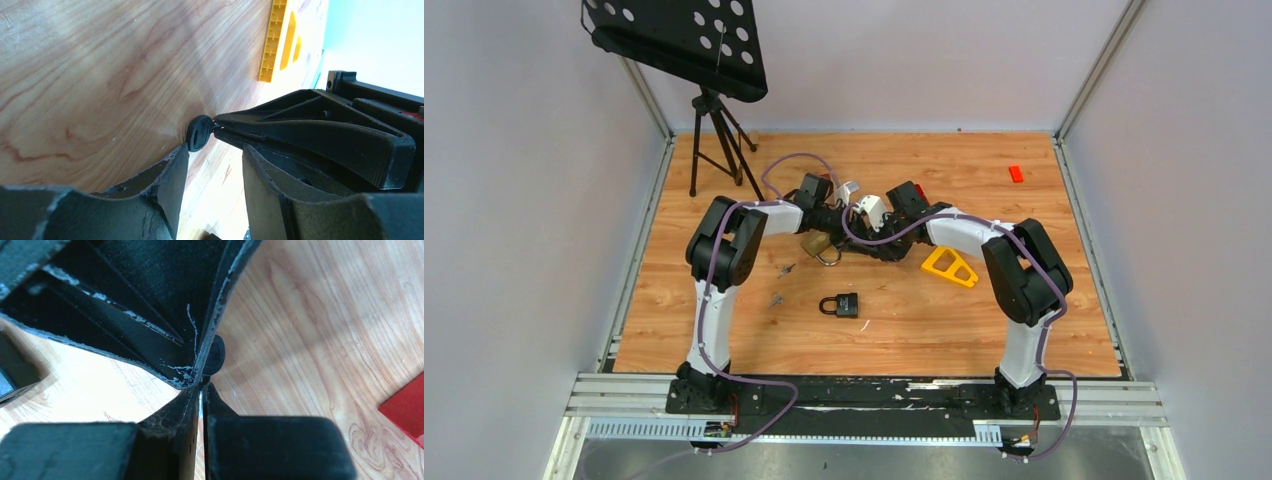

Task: Unlock with the key

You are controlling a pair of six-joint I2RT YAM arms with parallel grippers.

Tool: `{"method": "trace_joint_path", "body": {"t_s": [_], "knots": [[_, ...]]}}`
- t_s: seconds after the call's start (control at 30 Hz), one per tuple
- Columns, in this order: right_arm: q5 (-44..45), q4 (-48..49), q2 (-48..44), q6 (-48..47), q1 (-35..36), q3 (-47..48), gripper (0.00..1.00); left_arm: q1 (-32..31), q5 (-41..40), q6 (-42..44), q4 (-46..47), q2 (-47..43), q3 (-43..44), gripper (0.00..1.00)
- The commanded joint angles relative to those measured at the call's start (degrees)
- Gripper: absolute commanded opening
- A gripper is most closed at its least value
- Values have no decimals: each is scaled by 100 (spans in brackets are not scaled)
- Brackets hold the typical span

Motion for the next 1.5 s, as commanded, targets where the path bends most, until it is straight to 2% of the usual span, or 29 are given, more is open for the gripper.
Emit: {"method": "trace_joint_path", "body": {"t_s": [0.0,0.33,0.8,1.2,1.37,1.47], "knots": [[-239,132,-102,100,22,-70,6,57,-511,35,59,11,-131,54],[-399,177,-85,120,12,-83,5,-45,-365,-247,157,235,-147,55],[-780,361,6,401,-130,-131,2,-69,149,-1447,1508,225,-704,55],[-1537,449,181,787,-525,-54,2,-216,113,-1005,1187,-69,-700,55],[-1483,385,195,737,-546,-48,3,-237,21,-851,1079,-91,-693,54],[-1406,295,100,681,-606,-73,6,-237,-72,-724,920,-115,-688,55]]}}
